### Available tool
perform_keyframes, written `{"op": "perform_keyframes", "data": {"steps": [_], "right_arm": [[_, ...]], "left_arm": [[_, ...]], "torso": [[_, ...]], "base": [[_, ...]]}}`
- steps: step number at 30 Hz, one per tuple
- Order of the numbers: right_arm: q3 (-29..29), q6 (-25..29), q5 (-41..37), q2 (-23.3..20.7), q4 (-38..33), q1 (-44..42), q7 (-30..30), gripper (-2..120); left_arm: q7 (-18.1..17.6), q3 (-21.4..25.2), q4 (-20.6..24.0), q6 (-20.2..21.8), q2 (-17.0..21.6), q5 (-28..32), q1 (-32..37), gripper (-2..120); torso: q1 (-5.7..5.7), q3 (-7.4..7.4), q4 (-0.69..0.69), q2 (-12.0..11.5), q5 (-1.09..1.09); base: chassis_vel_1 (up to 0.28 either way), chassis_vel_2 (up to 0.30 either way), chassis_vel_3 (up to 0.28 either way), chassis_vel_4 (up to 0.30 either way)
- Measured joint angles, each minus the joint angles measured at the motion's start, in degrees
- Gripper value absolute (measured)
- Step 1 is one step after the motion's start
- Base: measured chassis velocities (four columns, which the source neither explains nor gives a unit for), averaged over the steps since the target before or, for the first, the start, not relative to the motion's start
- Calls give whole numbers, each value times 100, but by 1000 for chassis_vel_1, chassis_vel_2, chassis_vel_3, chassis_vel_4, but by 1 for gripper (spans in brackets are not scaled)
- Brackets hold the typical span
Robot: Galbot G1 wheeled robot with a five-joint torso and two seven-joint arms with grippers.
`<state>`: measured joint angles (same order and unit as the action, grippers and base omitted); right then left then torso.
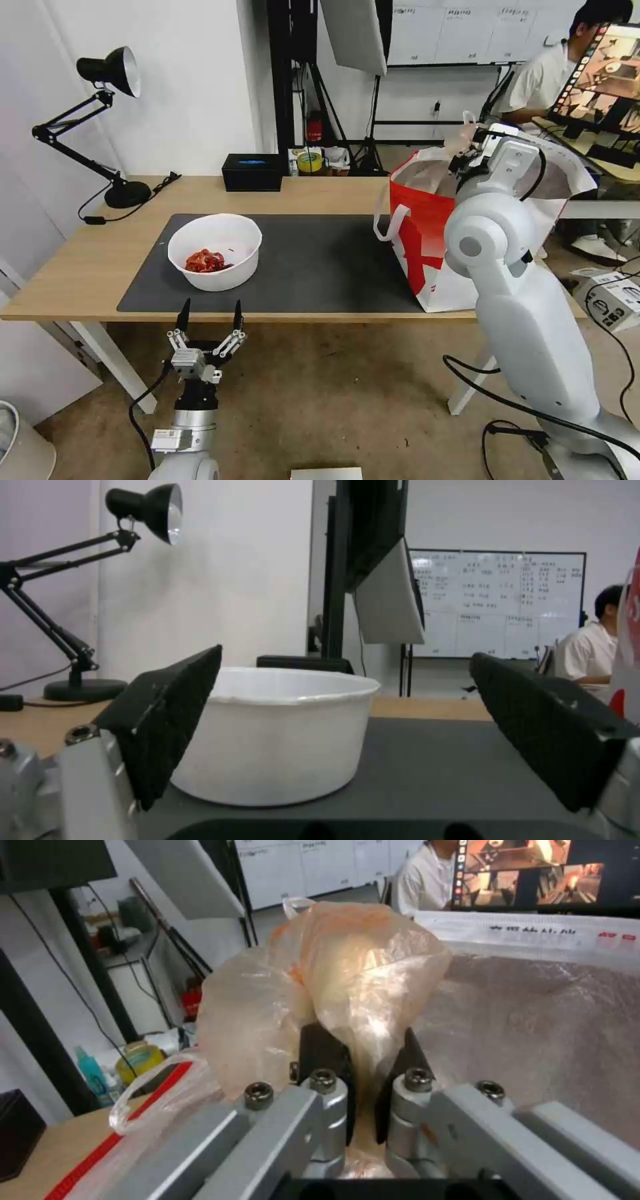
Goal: Pick up the trash from the table and place it into the takeout bag.
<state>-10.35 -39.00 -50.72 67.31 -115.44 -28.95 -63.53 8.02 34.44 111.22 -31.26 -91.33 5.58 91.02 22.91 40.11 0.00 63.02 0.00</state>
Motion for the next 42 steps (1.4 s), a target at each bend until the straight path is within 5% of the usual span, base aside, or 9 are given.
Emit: {"op": "perform_keyframes", "data": {"steps": [8,34,42], "right_arm": [[-13,9,53,39,-6,-109,-5,5],[-46,53,86,34,-99,-156,208,99],[-47,376,632,-91,-286,-323,901,100]], "left_arm": [[-5,5,-20,4,0,0,-21,100],[-6,-2,-18,16,2,1,-38,100],[-6,-2,28,19,3,0,-7,100]], "torso": [[0,0,0,0,0],[0,0,0,0,0],[0,0,0,0,0]], "base": [[0,0,0,0],[0,0,0,0],[0,0,0,0]]}}
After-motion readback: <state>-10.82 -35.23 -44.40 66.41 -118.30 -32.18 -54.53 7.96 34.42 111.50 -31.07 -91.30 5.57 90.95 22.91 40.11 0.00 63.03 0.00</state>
